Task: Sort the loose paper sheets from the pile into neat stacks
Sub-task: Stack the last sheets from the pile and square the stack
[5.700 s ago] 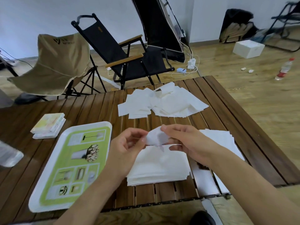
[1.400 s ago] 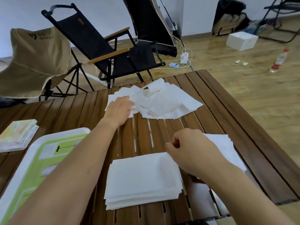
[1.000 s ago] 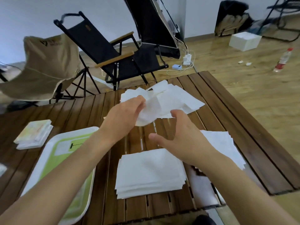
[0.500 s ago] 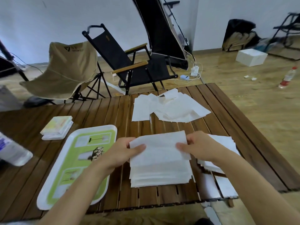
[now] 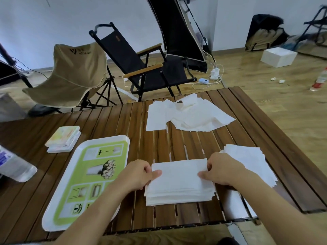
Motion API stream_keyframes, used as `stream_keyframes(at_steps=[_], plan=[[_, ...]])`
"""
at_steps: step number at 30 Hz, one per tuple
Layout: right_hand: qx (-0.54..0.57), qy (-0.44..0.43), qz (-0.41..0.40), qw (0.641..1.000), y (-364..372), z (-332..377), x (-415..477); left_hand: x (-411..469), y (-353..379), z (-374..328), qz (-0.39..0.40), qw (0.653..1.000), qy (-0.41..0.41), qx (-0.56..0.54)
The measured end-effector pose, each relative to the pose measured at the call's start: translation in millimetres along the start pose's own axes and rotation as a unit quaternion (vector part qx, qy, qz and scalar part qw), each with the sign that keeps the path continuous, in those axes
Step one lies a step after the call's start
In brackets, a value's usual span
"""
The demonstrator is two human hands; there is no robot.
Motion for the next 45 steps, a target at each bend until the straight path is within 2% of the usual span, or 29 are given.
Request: stream_keyframes(at_steps=[2, 5, 7, 12, 17, 20, 22, 24, 26, 28, 31, 33, 34, 35, 37, 38, 41, 43, 45], plan=[[-0.039, 0.019, -0.038, 0.998, -7, 0, -4, 6, -14, -1, -0.058, 0.998, -0.005, 0.036], [-0.034, 0.014, -0.094, 0.995, -23, 3, -8, 36, -39, -21, -0.140, 0.987, 0.075, 0.026], [-0.003, -0.002, -0.104, 0.995, -29, 7, -8, 72, -44, -33, -0.140, 0.982, 0.118, 0.055], [0.028, -0.027, -0.093, 0.995, -27, 7, -2, 139, -42, -43, -0.124, 0.976, 0.117, 0.139], [0.047, -0.033, -0.108, 0.992, -36, -4, 6, 133, -39, -51, -0.237, 0.946, 0.141, 0.168], [0.076, -0.053, -0.125, 0.988, -41, -5, 8, 94, -56, -61, -0.318, 0.923, 0.212, 0.057], [0.127, -0.086, -0.125, 0.980, -40, -3, 8, 57, -65, -75, -0.333, 0.910, 0.246, -0.018], [0.162, -0.129, -0.108, 0.972, -39, 2, 8, 17, -70, -91, -0.301, 0.911, 0.267, -0.095], [0.223, -0.164, -0.065, 0.959, -36, 6, 7, -23, -70, -104, -0.215, 0.904, 0.301, -0.215], [0.317, -0.216, 0.017, 0.924, -32, 9, 5, -57, -69, -111, -0.143, 0.869, 0.330, -0.340], [0.399, -0.258, 0.157, 0.866, -26, 6, -6, -76, -61, -97, -0.127, 0.824, 0.294, -0.467], [0.429, -0.257, 0.183, 0.846, -25, 1, -13, -71, -48, -73, -0.147, 0.836, 0.213, -0.484], [0.431, -0.242, 0.173, 0.852, -25, -2, -13, -65, -39, -59, -0.154, 0.854, 0.160, -0.470], [0.405, -0.217, 0.150, 0.875, -23, -6, -11, -59, -29, -46, -0.153, 0.879, 0.109, -0.439], [0.283, -0.152, 0.095, 0.942, -16, -15, -3, -43, -10, -26, -0.132, 0.924, 0.050, -0.355], [0.225, -0.124, 0.080, 0.963, -11, -18, 1, -37, -2, -20, -0.116, 0.938, 0.035, -0.324], [0.160, -0.105, 0.060, 0.980, 0, -16, 11, -25, 9, -15, -0.091, 0.977, 0.012, -0.192], [0.119, -0.101, 0.033, 0.987, 1, -11, 13, -21, 10, -16, -0.101, 0.989, 0.001, -0.104], [0.092, -0.094, 0.012, 0.991, -1, -7, 13, -18, 13, -17, -0.105, 0.992, -0.015, -0.067]])
Point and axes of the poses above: each hand's wrist, its own x-axis towards the middle knuckle, its own y-axis out of the palm, z = x × y, the point moved 6 cm from there along x, towards the middle knuckle, and after that the axes turned 9 degrees about z, right-handed, at the moved point
